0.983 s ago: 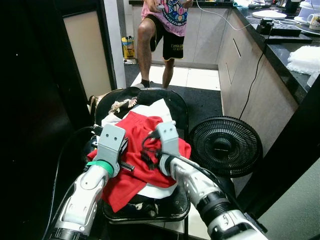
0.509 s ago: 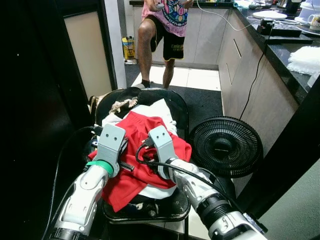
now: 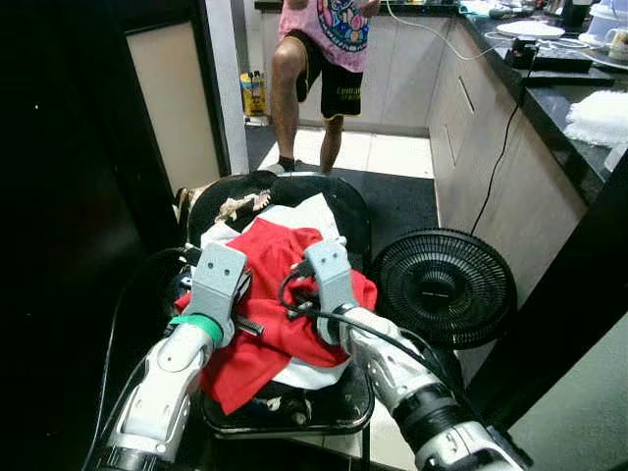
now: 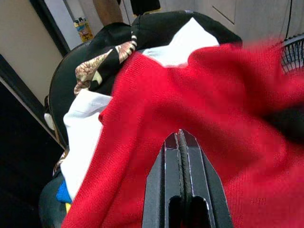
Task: Clothes washing
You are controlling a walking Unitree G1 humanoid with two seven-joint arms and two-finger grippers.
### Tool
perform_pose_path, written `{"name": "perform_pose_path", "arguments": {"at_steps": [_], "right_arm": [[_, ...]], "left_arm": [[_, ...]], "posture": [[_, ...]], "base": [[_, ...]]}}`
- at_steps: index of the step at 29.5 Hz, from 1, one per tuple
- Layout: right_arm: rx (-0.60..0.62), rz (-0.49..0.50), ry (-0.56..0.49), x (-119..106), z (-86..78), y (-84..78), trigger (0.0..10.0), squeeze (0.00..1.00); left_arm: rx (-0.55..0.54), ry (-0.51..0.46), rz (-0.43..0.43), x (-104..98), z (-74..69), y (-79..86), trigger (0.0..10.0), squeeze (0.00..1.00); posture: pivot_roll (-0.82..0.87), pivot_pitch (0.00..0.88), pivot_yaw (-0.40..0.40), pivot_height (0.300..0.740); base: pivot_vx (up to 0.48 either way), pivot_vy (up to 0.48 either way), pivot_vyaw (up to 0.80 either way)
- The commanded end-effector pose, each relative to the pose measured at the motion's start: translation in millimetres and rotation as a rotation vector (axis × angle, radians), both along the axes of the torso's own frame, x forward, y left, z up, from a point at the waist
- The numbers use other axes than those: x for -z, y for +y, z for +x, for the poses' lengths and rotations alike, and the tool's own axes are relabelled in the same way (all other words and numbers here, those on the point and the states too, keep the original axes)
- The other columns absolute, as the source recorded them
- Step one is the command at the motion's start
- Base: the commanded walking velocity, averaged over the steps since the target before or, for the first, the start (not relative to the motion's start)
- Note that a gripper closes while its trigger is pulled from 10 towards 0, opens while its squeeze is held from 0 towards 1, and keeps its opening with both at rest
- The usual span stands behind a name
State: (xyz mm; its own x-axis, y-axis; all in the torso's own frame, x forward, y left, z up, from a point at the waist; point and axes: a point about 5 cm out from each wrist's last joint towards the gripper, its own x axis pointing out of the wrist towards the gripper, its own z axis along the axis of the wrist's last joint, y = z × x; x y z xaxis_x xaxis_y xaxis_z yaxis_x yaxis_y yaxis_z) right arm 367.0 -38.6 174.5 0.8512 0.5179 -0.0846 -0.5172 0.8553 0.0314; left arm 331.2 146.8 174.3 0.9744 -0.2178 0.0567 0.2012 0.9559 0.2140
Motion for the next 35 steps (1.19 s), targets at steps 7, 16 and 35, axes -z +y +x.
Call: {"name": "perform_pose_path", "arguments": {"at_steps": [7, 16, 35], "right_arm": [[0.105, 0.301, -0.113, -43, -0.9, -27.7, 0.0, 0.00], [0.329, 0.605, -0.337, -106, -12.4, -92.0, 10.0, 0.00], [0.437, 0.298, -0.370, -89, -22.6, -106.5, 10.0, 0.00]], "left_arm": [[-0.023, -0.010, -0.027, 3, -3.8, 4.5, 10.0, 0.00], [-0.028, -0.300, -0.276, -47, -18.7, 9.3, 10.0, 0.00], [-0.036, -0.222, -0.113, -63, -20.1, 9.3, 10.0, 0.00]], "posture": [[-0.02, 0.045, 0.049, 0.740], [-0.02, 0.019, 0.040, 0.740], [-0.02, 0.034, 0.032, 0.740]], "base": [[0.000, 0.000, 0.00], [0.000, 0.000, 0.00], [0.000, 0.000, -0.51]]}}
